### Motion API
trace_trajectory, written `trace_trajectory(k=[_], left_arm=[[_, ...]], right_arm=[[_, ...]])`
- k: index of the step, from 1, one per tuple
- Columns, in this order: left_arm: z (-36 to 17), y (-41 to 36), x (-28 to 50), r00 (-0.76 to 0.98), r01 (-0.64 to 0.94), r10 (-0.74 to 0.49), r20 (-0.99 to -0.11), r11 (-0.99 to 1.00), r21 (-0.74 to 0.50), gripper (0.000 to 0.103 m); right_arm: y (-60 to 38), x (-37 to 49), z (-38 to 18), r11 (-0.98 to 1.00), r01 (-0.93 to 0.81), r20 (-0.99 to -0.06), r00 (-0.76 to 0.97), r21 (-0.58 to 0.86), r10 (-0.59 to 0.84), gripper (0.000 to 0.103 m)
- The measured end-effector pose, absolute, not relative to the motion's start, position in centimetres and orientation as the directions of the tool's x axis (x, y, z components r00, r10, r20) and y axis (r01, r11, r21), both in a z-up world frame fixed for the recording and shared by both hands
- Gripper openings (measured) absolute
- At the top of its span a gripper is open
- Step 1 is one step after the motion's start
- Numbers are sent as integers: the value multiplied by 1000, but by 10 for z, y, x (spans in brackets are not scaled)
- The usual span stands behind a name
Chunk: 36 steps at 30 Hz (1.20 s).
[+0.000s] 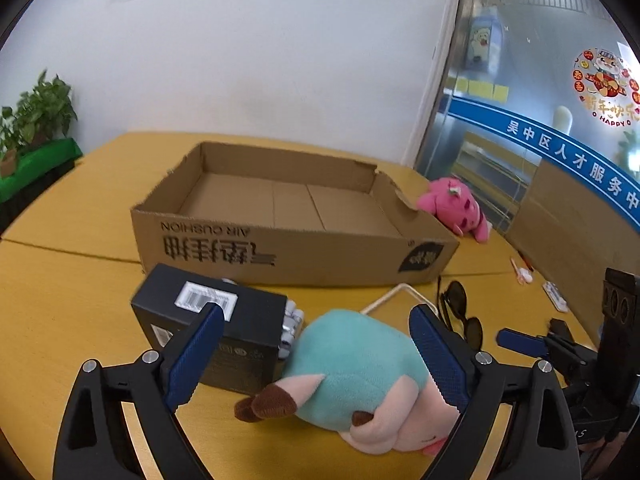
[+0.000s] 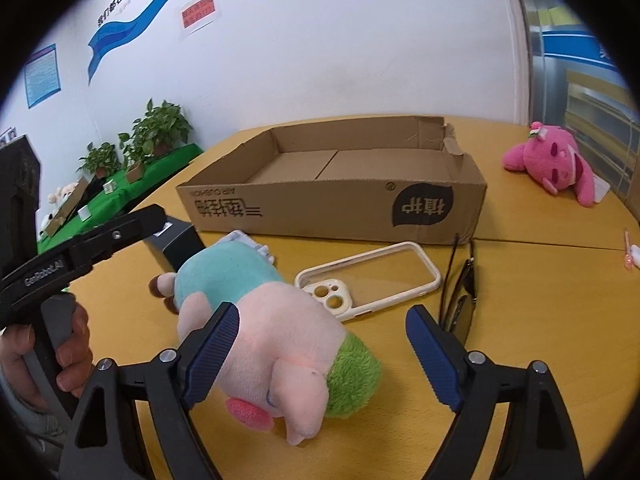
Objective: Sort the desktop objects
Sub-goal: 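Move the right gripper to the pig plush and close on it, then lift the pig plush with the right gripper toward the cardboard box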
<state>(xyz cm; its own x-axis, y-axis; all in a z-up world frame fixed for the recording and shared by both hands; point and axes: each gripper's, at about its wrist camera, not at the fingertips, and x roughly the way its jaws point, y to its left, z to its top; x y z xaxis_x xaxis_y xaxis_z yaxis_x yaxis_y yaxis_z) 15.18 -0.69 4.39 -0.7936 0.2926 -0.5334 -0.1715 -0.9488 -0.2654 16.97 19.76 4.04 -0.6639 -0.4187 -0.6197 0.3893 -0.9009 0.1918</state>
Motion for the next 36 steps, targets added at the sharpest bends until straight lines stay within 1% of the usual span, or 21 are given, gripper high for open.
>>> trace_trajectory(k=[2,4,7,9,10,12,13,15,17,22,24,26,30,33,36], left_arm=[[38,-9,148,-761,-200,348,-547,-929,-312,96],[37,-8,148,-759,-226,373,-533,-919,-323,96],[37,1,147,-753,-255,367,-546,-928,-272,96],[37,5,148,-737,-289,381,-558,-924,-250,96],[38,5,149,-726,-307,401,-559,-916,-259,96],[40,2,151,-686,-359,479,-548,-878,-318,95],[40,2,153,-669,-378,508,-543,-861,-341,95],[39,3,153,-646,-391,527,-552,-850,-353,96],[35,7,148,-627,-392,525,-575,-851,-350,96],[8,25,127,-512,-385,542,-666,-838,-386,96],[-2,24,124,-453,-378,602,-658,-798,-470,97],[-10,21,123,-417,-348,633,-653,-774,-529,97],[-14,12,128,-366,-317,658,-658,-753,-577,96],[-7,2,135,-370,-308,620,-692,-785,-538,96],[-2,-19,143,-378,-286,606,-700,-795,-534,95]], right_arm=[[195,170,37,-880,425,-623,-636,211,-456,86],[190,169,32,-869,443,-631,-614,221,-473,86],[180,163,22,-855,465,-663,-567,231,-488,84],[173,164,20,-853,485,-674,-565,193,-475,84],[171,165,20,-852,497,-677,-572,163,-463,84],[172,164,18,-845,516,-685,-565,143,-461,84],[177,161,16,-841,517,-692,-550,159,-468,84],[185,155,13,-834,516,-698,-525,195,-488,85],[194,152,13,-840,508,-709,-519,192,-476,85],[210,150,19,-863,494,-742,-538,106,-399,85],[218,149,20,-868,481,-756,-522,121,-394,85],[221,149,18,-865,477,-766,-494,156,-410,86],[208,150,8,-839,487,-767,-434,241,-472,87],[181,156,4,-793,555,-772,-380,250,-510,87],[167,163,7,-723,641,-765,-322,258,-558,87]])
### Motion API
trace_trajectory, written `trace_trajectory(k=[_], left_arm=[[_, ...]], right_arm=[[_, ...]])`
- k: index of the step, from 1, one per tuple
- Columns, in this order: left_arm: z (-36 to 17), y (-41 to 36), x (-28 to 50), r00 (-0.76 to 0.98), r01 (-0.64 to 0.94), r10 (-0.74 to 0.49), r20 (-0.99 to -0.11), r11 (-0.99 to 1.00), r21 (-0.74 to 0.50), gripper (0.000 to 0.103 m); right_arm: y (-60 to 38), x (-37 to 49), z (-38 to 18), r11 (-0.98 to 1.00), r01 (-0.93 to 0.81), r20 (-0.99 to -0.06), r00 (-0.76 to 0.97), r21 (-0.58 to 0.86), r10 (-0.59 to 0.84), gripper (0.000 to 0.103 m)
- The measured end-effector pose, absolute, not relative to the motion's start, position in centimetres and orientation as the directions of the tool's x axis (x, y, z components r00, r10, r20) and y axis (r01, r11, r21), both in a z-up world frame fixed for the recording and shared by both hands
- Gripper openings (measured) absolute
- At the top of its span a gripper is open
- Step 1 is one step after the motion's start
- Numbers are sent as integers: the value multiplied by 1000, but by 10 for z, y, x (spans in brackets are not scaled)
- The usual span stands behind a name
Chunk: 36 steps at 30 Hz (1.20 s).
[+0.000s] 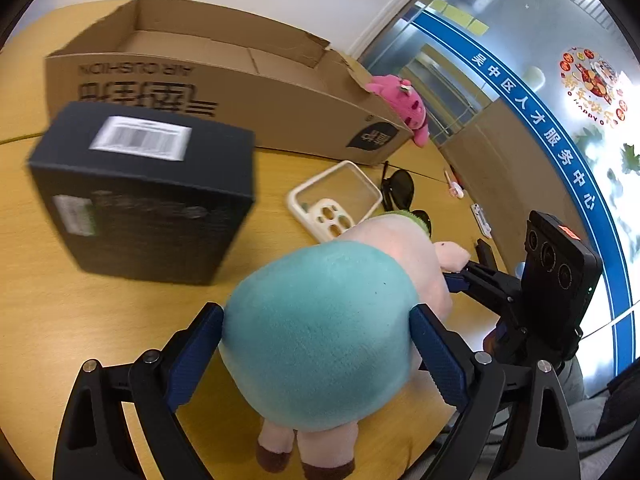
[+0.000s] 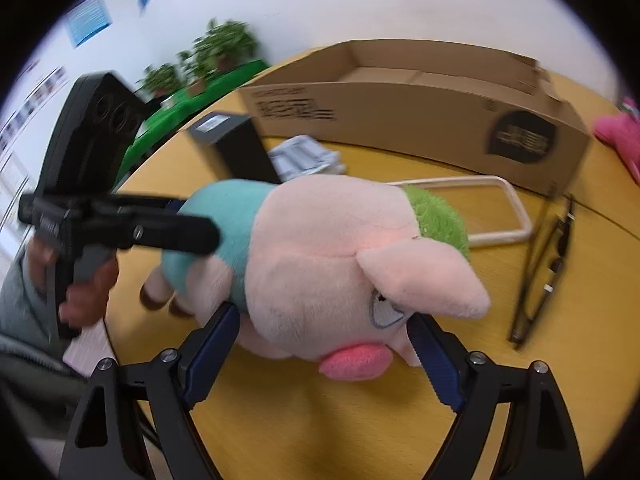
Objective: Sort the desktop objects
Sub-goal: 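Lift the pig plush with the right gripper toward the cardboard box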
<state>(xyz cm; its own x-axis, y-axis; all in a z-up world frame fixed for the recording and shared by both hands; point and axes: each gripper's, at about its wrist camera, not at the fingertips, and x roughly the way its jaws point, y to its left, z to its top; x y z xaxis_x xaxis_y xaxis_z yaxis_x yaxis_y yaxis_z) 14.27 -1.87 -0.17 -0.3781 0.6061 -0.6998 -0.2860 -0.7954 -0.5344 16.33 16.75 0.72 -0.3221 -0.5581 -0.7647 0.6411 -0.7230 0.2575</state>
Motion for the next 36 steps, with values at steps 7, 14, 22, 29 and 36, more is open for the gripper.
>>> trace_trajectory(k=[7,14,22,29,36], left_arm=[[-18,-26,152,-342,-248,646,-683,-763,-597,95],[-24,-29,153,-337,-187,659,-672,-747,-638,88],[-5,-27,154,-383,-203,614,-690,-785,-586,74],[59,-19,149,-490,-290,588,-643,-806,-516,74],[171,-19,112,-660,-437,570,-490,-821,-366,74]], right_arm=[[188,156,12,-750,616,-772,-346,242,-534,87],[166,144,-3,-696,619,-732,-273,363,-624,87],[152,149,3,-727,608,-722,-341,319,-602,67],[153,156,48,-761,587,-651,-468,276,-597,58],[149,129,148,-791,597,-477,-660,137,-581,57]])
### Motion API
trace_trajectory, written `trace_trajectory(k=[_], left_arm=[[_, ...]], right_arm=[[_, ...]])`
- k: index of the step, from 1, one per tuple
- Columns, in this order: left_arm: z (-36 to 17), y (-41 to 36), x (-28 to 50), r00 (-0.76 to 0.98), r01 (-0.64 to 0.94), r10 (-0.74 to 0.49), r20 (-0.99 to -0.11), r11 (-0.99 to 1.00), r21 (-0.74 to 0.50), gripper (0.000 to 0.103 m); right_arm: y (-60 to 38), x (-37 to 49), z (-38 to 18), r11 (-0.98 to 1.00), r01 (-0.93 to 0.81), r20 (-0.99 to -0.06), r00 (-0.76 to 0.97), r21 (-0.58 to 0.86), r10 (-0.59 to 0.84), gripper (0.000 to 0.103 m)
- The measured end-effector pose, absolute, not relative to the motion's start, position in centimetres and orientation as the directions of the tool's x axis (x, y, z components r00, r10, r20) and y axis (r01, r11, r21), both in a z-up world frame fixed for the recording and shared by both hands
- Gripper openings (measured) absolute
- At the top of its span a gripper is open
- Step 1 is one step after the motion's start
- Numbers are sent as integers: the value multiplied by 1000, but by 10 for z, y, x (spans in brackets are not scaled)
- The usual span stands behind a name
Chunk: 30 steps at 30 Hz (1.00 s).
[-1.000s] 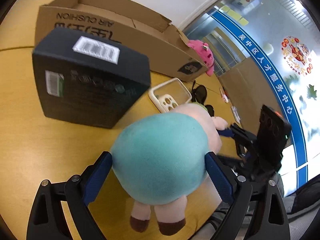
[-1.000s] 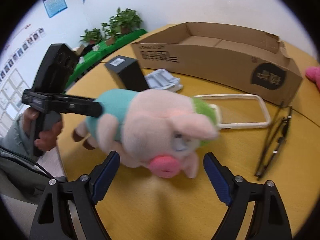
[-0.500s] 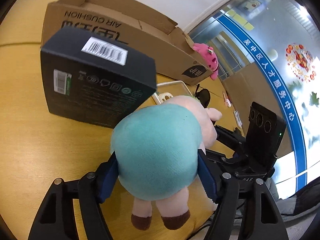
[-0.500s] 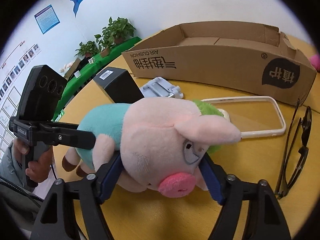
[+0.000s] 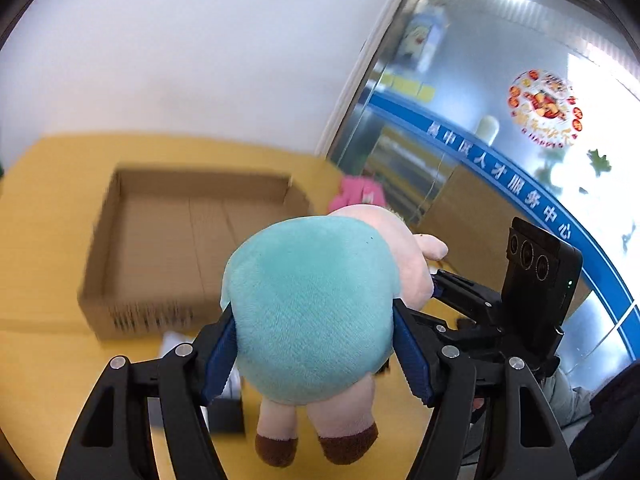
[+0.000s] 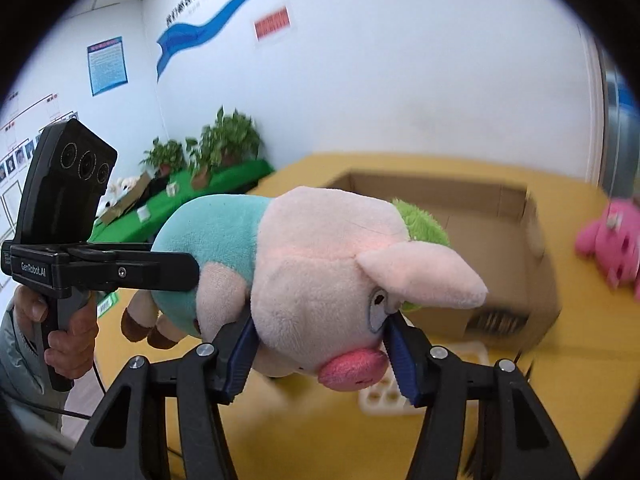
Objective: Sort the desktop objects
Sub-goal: 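Lift the pig plush with the right gripper toward the cardboard box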
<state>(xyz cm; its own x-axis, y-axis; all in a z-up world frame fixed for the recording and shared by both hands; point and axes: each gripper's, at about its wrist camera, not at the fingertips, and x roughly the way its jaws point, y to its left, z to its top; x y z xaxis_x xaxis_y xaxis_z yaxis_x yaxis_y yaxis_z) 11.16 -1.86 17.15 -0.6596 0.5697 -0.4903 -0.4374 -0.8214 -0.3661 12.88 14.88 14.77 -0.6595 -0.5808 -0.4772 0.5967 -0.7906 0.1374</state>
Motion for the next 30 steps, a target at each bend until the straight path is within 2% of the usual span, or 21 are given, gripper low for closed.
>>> trace_trajectory(k=[3,6,10,15,22,30], left_arm=[[224,-22,93,-717,-494,576,-392,-817,-297,74],[272,-28,72,-749,-514,571,-337,-821,-248,75],[323,-35,40,-785,-504,546,-293,-838,-211,75],[368,-49,19,-814,-490,524,-251,-851,-186,75],[396,-66,-15,-825,-461,505,-256,-861,-213,75],[396,-88,-66,-823,-432,494,-281,-865,-256,75]], right_arm=[[145,115,202,-798,599,-388,-722,66,-574,57],[140,99,252,-803,595,-318,-759,12,-568,57],[131,68,309,-810,587,-269,-782,-14,-562,57],[118,40,351,-811,584,-221,-795,-32,-564,57],[100,1,381,-808,589,-190,-795,-10,-577,56],[81,-42,380,-794,607,-191,-777,25,-600,55]])
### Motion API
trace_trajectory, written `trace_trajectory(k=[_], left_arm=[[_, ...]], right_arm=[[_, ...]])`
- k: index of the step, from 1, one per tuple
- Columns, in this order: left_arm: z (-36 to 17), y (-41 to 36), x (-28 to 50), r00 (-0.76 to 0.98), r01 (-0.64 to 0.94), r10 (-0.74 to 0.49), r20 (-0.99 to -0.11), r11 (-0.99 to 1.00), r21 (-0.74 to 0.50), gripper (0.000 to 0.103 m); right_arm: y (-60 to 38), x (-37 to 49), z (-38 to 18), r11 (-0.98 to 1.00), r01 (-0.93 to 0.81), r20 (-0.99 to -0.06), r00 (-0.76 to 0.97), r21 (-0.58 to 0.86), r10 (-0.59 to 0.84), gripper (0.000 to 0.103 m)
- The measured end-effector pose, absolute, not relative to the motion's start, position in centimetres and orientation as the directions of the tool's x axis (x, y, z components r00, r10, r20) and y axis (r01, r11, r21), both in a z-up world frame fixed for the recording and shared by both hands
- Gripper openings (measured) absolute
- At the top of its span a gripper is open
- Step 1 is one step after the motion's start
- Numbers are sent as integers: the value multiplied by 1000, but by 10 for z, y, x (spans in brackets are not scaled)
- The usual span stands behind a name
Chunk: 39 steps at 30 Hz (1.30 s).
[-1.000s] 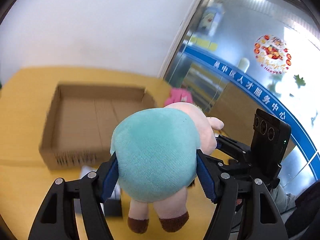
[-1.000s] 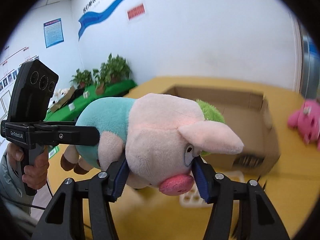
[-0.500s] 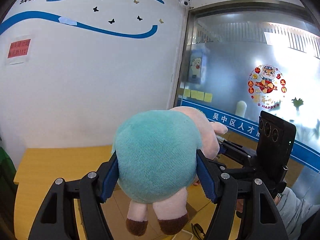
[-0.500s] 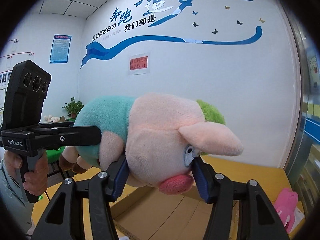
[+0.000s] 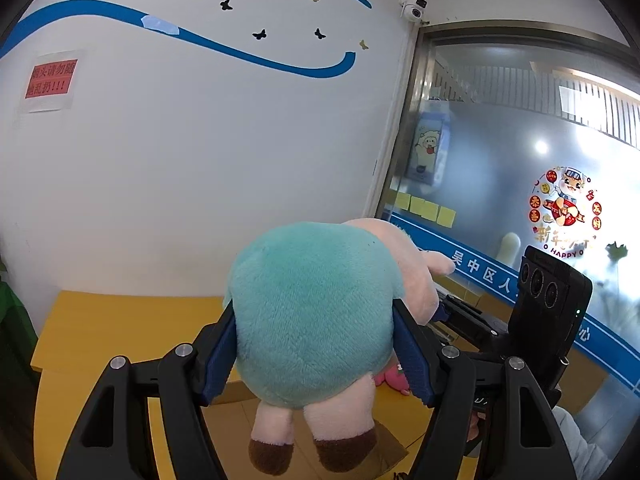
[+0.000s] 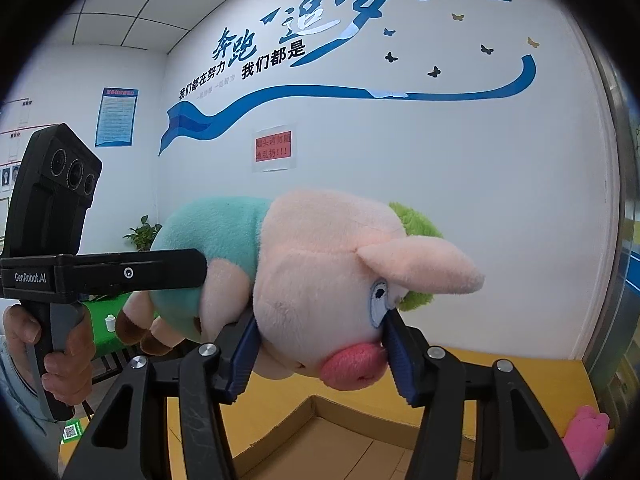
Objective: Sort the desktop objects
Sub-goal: 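Lift the pig plush with the right gripper toward the cardboard box, then lower the pig plush into the box and open the right gripper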
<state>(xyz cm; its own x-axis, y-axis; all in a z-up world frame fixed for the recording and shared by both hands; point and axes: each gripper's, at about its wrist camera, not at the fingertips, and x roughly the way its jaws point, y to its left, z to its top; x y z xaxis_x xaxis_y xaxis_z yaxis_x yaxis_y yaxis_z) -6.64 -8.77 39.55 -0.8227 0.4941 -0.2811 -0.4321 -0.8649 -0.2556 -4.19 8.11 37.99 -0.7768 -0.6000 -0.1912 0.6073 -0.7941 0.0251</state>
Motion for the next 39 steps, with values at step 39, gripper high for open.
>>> trace_trajectory(k=[39], left_arm=[[10,-141,-318,-432,-66,402,-807,-907,-416,77]], right_arm=[[23,-262,-6,-890,333,-732,-513,311,-448,57]])
